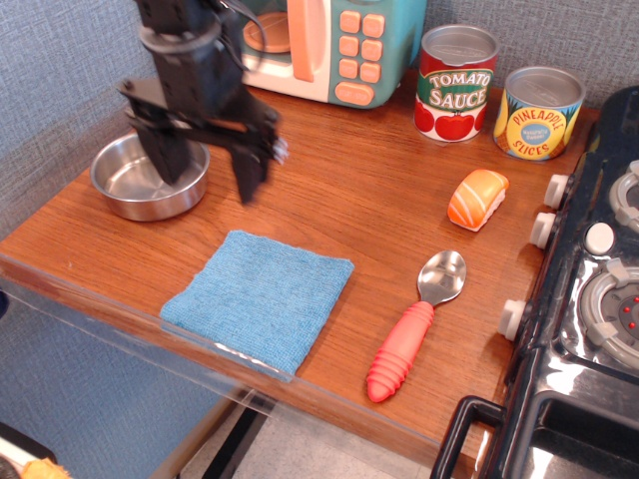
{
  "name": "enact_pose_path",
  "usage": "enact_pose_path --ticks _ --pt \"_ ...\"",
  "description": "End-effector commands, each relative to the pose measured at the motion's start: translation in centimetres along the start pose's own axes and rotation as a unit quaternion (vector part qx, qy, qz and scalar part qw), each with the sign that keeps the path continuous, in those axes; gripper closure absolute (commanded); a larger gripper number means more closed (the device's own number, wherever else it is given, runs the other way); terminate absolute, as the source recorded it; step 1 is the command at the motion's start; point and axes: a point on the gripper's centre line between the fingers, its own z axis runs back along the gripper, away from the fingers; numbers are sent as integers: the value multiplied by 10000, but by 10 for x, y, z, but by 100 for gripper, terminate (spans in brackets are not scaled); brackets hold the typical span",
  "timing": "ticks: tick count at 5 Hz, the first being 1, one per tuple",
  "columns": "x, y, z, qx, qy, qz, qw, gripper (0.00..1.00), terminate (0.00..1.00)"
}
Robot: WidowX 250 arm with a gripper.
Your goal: Put the bowl on the blue square.
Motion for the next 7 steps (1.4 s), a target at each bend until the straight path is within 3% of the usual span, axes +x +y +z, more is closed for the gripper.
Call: enact_pose_path --ticks 1,2,3,4,5,7 --pt "37 78 -29 429 58 379 9983 0 0" --pt "38 75 -53 230 242 324 9989 0 0" --pt "37 46 -69 -230 232 18 9995 0 0" --pt "42 25 -67 -368 132 -298 9988 0 0" --pt "39 30 -75 -322 159 -178 9992 100 0" --pt "35 32 -76 -173 286 -150 9993 100 0"
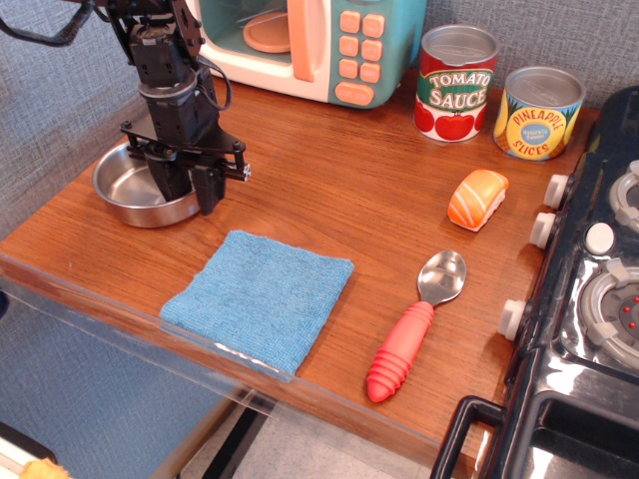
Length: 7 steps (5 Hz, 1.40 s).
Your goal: Put the bowl on the blue square.
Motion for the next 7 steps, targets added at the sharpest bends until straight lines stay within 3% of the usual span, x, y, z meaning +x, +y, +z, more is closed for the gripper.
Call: enact_pose_path --ticks 1,3,4,5,7 --pt "-3 -3 13 103 -64 -28 9999 100 0" --pt "0 -43 99 449 -1050 -335 9929 100 0" --pt "-16 -89 121 347 -1285 -775 9881 100 0" --pt "-38 -135 110 229 -1094 -1224 9862 100 0" --pt "-65 -142 72 377 -492 -827 9946 100 0"
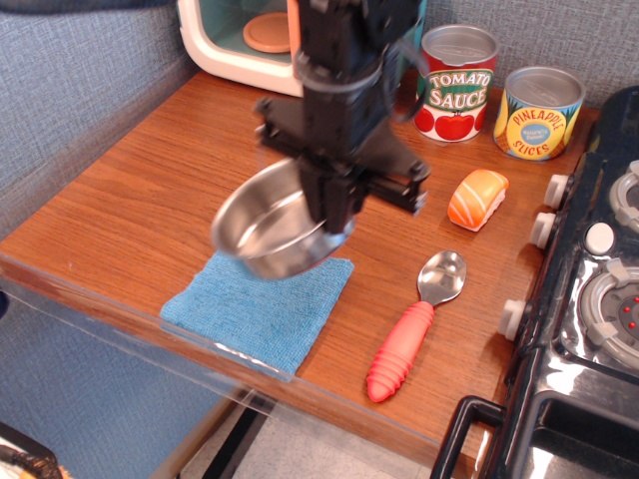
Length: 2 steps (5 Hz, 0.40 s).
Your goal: Put the bowl on the blue square.
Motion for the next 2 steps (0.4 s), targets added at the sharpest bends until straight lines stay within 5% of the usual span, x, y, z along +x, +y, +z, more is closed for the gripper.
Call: enact_pose_path --ticks 1,2 --pt "-20 9 -19 169 382 291 9987 100 0" --pt "-27 11 -29 153 624 358 9973 100 0"
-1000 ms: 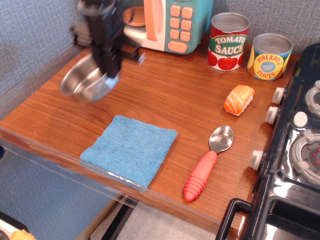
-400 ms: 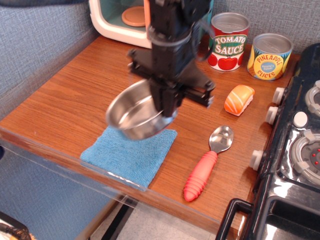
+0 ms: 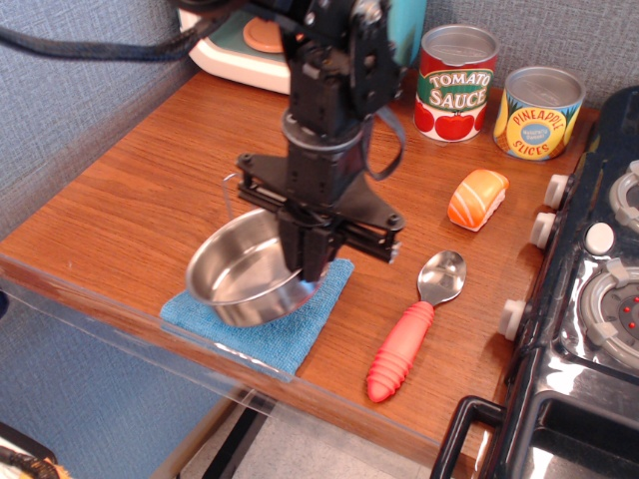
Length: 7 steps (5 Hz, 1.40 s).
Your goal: Put the bowl on the blue square.
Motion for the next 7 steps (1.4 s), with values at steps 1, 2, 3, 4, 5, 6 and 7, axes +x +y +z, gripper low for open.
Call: enact_pose_path --ticks 1,2,3,4,5,6,7 --pt "-15 -1 -9 0 267 34 9996 100 0" --pt "-15 -3 -10 44 351 47 9994 0 0" --pt "-15 -6 4 -78 26 -64 9999 0 0" --pt "-17 -11 28 -392 -359 -322 9981 0 0" --pt "-19 -12 45 -688 -569 -506 9947 0 0" --pt "-17 -9 46 -907 -499 -585 9929 0 0" --pt "-17 -9 46 -907 -499 -585 9929 0 0"
